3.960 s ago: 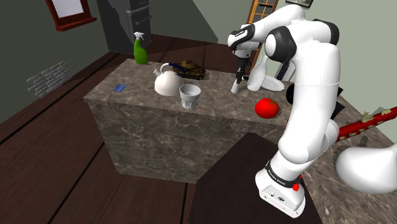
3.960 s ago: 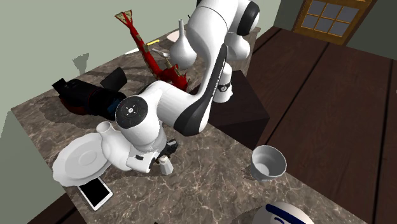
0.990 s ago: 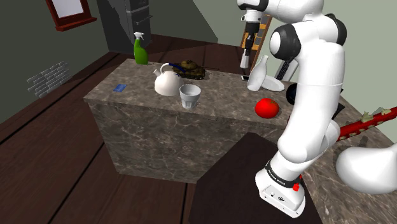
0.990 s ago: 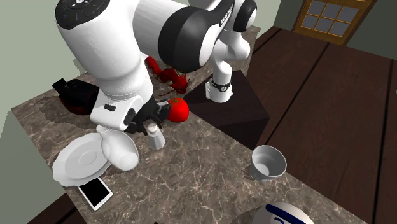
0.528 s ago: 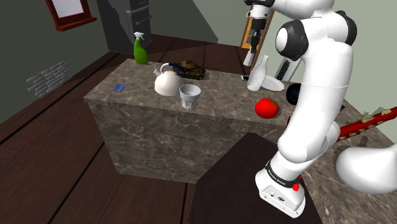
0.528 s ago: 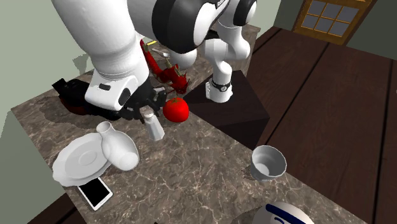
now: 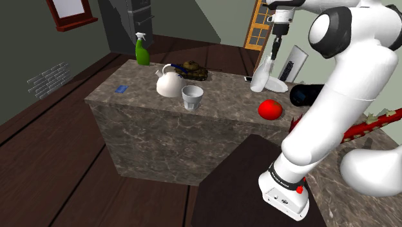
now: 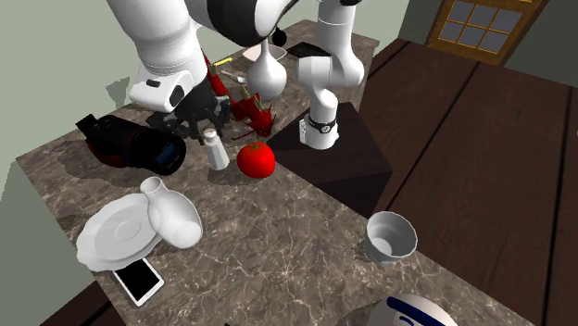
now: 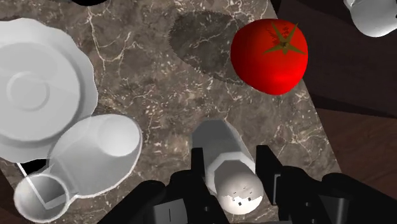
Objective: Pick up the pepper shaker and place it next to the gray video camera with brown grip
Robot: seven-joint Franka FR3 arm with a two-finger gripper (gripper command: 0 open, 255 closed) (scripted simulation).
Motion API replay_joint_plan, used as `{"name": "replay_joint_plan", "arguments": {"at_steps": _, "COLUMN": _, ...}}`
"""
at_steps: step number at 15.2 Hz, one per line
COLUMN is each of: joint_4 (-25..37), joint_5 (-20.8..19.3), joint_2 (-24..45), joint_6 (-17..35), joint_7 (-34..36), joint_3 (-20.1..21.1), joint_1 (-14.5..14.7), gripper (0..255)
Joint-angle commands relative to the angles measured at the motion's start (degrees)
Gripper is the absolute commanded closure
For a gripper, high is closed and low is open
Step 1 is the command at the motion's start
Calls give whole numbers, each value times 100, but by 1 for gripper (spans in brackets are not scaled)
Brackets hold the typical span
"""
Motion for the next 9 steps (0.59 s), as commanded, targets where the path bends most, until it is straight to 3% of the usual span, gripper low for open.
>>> {"name": "replay_joint_plan", "arguments": {"at_steps": 1, "joint_4": -370, "joint_5": -205, "joint_2": -361, "joint_6": 70, "joint_7": -85, "joint_3": -59, "joint_1": -34, "gripper": 255}}
{"name": "replay_joint_plan", "arguments": {"at_steps": 9, "joint_4": -1477, "joint_5": -947, "joint_2": -1556, "joint_6": 233, "joint_7": -509, "joint_3": -305, "joint_1": -354, "gripper": 255}}
